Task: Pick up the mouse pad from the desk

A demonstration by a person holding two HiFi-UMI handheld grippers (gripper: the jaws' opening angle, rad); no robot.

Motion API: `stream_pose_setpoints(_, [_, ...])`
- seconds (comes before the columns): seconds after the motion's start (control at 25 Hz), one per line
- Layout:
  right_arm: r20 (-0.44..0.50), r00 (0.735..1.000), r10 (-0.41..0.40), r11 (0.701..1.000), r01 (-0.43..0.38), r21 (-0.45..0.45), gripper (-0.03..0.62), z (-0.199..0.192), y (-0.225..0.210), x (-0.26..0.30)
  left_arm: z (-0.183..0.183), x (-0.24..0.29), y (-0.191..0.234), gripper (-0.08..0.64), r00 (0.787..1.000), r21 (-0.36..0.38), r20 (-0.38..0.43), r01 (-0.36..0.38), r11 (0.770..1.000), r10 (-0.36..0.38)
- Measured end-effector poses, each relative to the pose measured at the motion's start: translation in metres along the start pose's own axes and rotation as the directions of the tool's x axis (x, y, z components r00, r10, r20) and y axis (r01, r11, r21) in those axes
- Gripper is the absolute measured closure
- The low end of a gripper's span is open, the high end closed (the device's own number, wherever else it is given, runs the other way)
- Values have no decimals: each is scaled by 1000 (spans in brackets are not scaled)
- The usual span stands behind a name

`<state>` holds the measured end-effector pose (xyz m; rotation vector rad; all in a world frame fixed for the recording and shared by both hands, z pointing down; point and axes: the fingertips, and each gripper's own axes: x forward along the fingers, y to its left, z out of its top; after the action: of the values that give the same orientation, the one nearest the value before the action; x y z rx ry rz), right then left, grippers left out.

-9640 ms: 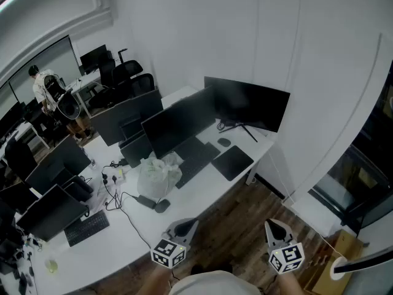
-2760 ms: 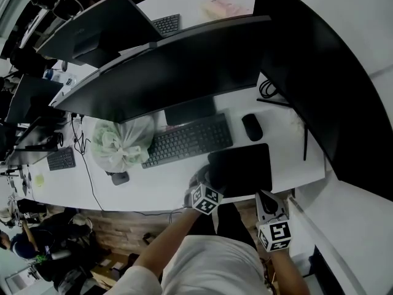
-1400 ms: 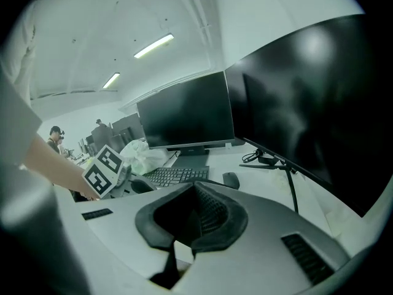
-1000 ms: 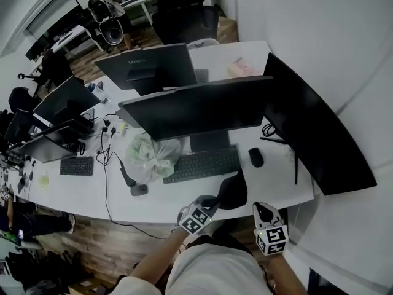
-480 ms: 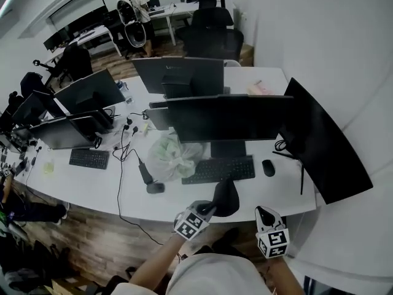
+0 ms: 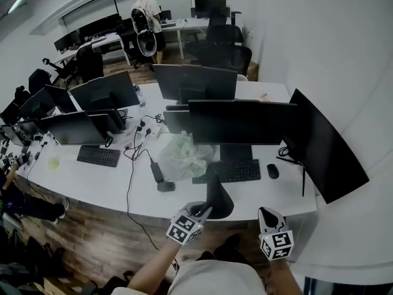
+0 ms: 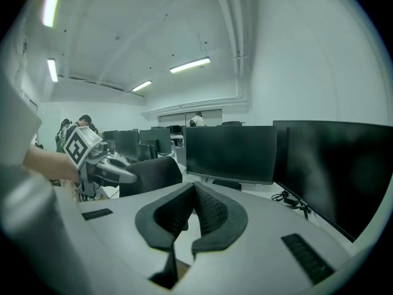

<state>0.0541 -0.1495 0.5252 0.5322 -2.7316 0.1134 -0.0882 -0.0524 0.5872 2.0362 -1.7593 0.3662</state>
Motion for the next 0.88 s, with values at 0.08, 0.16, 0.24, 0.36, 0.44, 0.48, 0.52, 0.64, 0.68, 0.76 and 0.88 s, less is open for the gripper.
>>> stream_pose_setpoints(0.08, [17, 1000, 0, 1000, 0, 8, 580, 7, 9, -10, 5, -16, -3, 518, 1000, -8, 30, -10, 1000, 11])
stream_pose_setpoints(0.16, [30, 1000, 1, 1000, -1, 9, 580, 12, 16, -20, 9, -31, -8, 518, 998, -17, 54, -20, 1000, 21])
stream_pose_setpoints(0.24, [41, 999, 6, 1000, -6, 4, 580, 16, 21, -31, 11, -45, -13, 518, 997, -18, 73, -32, 999, 34])
stream_pose_setpoints(0.36, [54, 998, 24, 1000, -23, -14, 580, 21, 28, -45, 15, -66, -21, 518, 993, -23, 98, -57, 998, 59])
stream_pose_setpoints(0.44, [61, 997, 38, 999, -36, -30, 580, 24, 29, -55, 18, -78, -26, 518, 990, -29, 114, -75, 997, 78])
stream_pose_setpoints(0.48, [65, 997, 43, 998, -41, -38, 580, 26, 27, -59, 21, -83, -29, 518, 989, -31, 122, -84, 996, 87])
stream_pose_setpoints(0.52, [70, 996, 48, 998, -45, -42, 580, 29, 25, -63, 23, -88, -31, 518, 987, -33, 130, -93, 995, 97])
stream_pose_setpoints(0.64, [88, 994, 62, 997, -59, -44, 580, 35, 17, -77, 32, -101, -38, 518, 981, -36, 148, -123, 992, 127])
stream_pose_setpoints(0.68, [92, 994, 66, 997, -63, -43, 580, 37, 13, -80, 36, -104, -40, 518, 978, -37, 153, -135, 990, 139])
stream_pose_setpoints(0.76, [96, 992, 77, 996, -74, -41, 580, 41, 6, -87, 40, -107, -43, 518, 974, -43, 157, -159, 986, 164])
stream_pose_setpoints(0.88, [110, 989, 99, 994, -93, -61, 580, 47, -1, -94, 46, -114, -49, 518, 966, -48, 168, -193, 980, 198])
